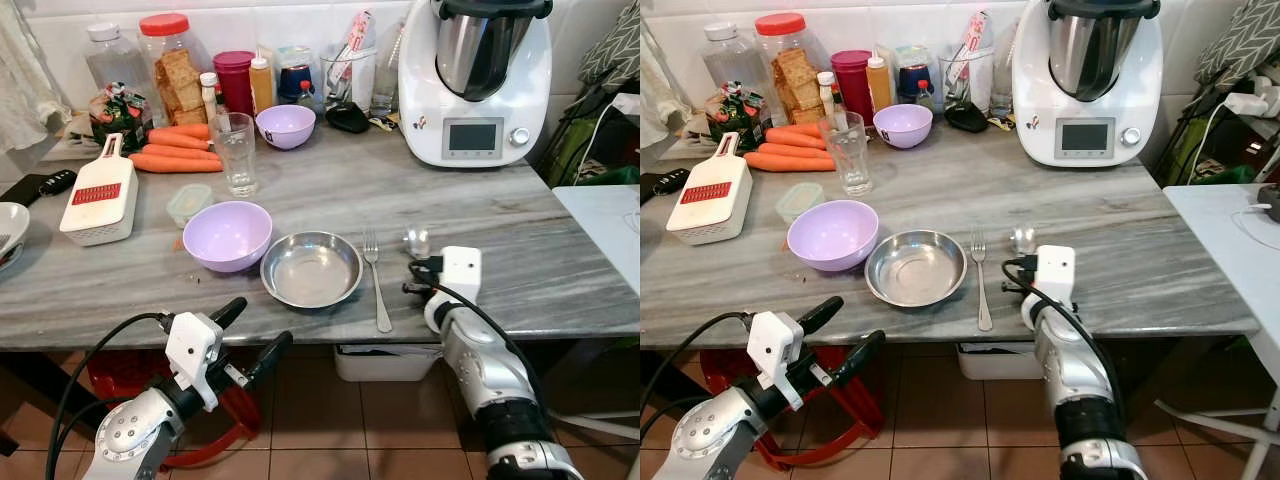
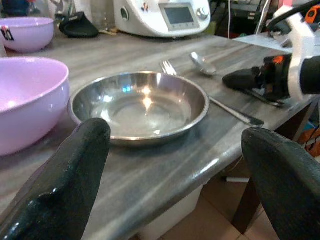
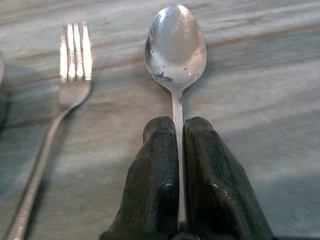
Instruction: Setting the table
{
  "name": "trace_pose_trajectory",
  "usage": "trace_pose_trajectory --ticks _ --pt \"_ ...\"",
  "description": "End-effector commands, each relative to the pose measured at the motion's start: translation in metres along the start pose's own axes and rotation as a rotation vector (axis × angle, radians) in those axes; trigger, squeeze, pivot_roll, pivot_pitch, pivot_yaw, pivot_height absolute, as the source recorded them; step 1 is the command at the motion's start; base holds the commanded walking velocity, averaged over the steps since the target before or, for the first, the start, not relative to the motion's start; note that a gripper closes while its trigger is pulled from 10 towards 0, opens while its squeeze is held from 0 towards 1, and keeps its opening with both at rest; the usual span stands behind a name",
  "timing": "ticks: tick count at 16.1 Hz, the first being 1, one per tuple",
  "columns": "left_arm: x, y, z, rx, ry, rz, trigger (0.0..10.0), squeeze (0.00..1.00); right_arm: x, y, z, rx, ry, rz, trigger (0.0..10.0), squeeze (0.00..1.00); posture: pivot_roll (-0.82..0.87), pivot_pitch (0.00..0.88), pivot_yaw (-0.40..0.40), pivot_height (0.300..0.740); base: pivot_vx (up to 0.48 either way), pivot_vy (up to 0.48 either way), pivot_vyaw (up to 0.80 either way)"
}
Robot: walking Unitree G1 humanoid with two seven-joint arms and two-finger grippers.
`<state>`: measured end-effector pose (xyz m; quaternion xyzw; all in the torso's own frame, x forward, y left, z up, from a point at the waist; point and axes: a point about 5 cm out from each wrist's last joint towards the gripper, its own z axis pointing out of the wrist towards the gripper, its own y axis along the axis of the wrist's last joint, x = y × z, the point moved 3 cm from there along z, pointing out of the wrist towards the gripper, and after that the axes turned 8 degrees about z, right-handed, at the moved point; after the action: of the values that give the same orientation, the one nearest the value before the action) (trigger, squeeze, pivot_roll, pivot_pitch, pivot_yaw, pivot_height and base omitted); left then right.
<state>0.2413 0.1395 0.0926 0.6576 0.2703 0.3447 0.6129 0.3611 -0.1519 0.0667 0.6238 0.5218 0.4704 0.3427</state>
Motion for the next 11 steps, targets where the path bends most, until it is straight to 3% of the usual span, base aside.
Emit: trace_pose_trajectory --ticks 1,6,11 --pt "0.0 0.005 0.0 -0.006 -0.012 0.011 10.0 0.0 0.01 0.005 0.003 -0.011 0.032 -0.008 10.0 0.0 0.03 0.002 0.019 0.74 0.0 0.0 0.0" --pt "-0.001 0.001 0.004 0.002 -0.017 0.009 10.0 0.0 0.028 -0.009 0.001 0.029 0.097 0.001 10.0 0.0 0.03 0.002 0.023 0.74 0.0 0.0 0.0" --pt "0.002 -0.003 0.003 0.008 -0.014 0.011 10.0 0.0 0.019 -0.017 -0.004 0.054 0.072 -0.039 10.0 0.0 0.03 0.003 0.026 0.74 0.0 0.0 0.0"
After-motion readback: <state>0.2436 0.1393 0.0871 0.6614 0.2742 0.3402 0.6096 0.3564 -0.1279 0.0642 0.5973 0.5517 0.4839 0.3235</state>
